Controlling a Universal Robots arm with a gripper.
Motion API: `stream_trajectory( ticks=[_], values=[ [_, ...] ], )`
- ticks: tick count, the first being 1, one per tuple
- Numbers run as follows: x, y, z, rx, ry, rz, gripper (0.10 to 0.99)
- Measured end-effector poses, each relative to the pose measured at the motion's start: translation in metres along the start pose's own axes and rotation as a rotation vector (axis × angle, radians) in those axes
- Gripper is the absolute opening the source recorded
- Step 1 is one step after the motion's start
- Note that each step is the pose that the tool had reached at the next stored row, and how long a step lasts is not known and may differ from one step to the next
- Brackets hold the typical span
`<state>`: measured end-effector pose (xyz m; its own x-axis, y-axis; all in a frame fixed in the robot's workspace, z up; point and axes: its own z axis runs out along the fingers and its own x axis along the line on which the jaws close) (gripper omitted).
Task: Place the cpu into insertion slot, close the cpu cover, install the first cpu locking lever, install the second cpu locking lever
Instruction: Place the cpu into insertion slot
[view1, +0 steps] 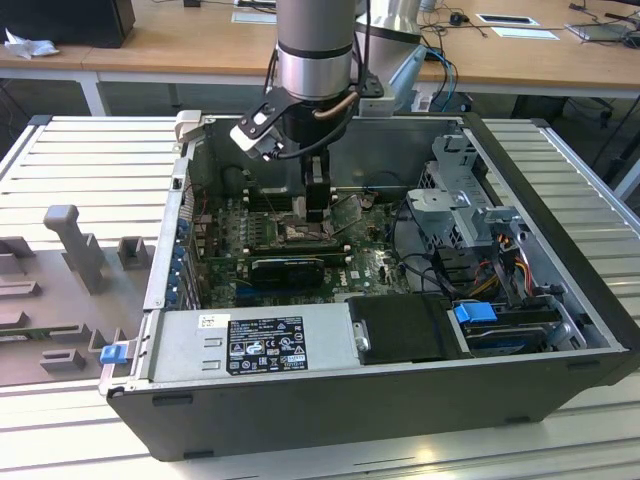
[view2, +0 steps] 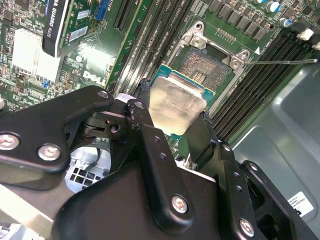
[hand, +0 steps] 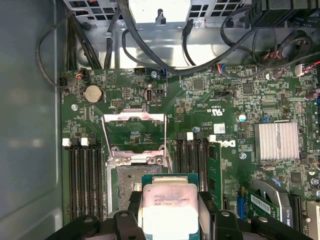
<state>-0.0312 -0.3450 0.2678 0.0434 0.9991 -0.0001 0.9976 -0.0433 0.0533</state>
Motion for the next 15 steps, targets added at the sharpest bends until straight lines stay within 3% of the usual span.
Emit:
stream_trajectory(
  ticks=[15],
  values=[
    [0.0002,-0.0007,0.0063,0.000,0.0000,0.000,0.533]
  ],
)
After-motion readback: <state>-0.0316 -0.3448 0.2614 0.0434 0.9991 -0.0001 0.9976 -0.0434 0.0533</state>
